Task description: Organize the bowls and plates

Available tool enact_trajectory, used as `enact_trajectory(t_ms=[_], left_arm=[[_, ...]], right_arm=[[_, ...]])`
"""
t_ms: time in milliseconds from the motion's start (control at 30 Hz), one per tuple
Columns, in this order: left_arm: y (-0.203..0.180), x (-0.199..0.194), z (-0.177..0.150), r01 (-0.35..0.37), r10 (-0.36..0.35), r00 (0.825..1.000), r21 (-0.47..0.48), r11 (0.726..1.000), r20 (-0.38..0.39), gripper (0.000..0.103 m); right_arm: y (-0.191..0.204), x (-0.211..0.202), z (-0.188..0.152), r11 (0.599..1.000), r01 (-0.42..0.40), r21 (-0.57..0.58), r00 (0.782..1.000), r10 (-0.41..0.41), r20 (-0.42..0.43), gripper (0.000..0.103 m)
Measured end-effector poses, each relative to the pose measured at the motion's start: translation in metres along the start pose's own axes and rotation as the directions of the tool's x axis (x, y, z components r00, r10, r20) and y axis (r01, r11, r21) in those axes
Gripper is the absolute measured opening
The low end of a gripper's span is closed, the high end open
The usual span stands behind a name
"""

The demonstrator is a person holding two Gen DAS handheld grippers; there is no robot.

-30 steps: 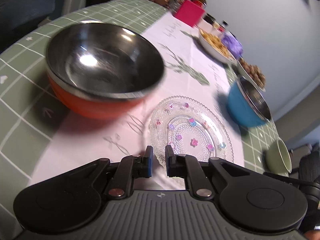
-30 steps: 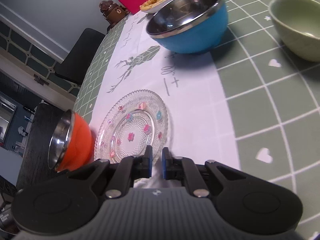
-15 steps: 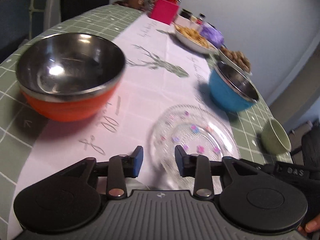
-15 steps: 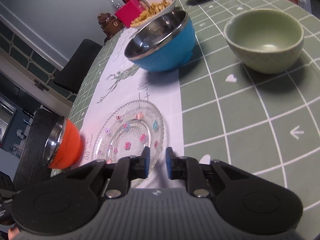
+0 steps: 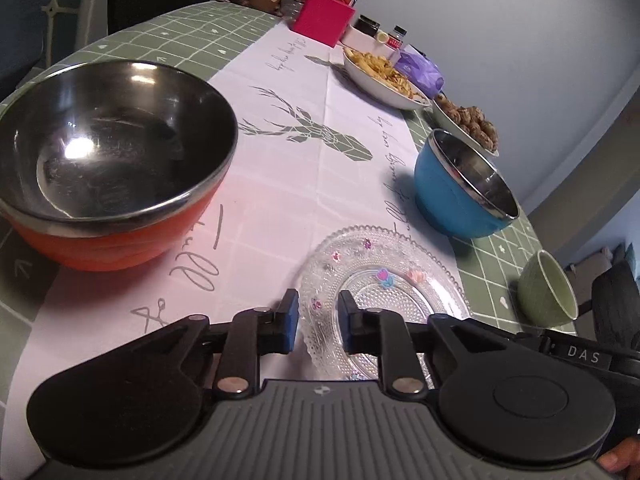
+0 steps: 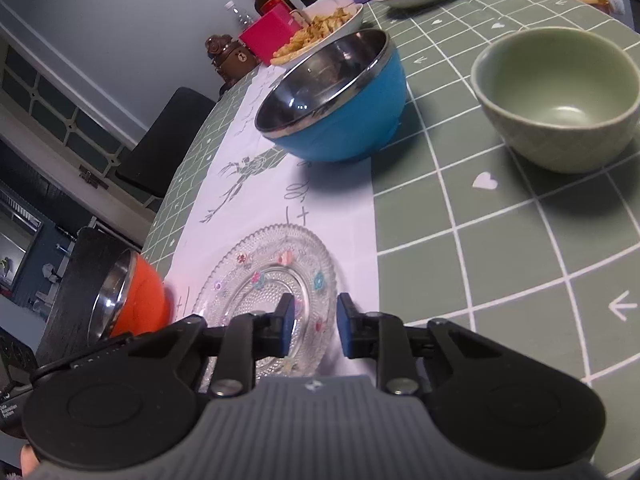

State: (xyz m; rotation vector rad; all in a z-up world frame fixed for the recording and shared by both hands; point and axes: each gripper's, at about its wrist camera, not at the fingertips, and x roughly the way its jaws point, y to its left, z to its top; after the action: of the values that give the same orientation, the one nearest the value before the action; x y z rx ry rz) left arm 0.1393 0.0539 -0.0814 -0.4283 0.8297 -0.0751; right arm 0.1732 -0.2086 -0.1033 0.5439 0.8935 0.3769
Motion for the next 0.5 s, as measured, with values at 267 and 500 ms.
enact_trajectory(t_ms=[267,500], left_arm=[[-0.003,-0.001,-0.002,-0.017,0.016,1.000,0.041,0.999,0.009,0.014],[-0.008,-0.012,0.003,-0.003,0.002,0.999,0.041,0.999,0.036,0.014]], right_arm=[[-0.008,-0.001,0.000,0.999,0.004,0.041,1.000,-0.004,0.002,0.005],[-0.004,-0.010,0.004,0.999,-0.003,0.044,1.000,0.001,0.029,0.005]])
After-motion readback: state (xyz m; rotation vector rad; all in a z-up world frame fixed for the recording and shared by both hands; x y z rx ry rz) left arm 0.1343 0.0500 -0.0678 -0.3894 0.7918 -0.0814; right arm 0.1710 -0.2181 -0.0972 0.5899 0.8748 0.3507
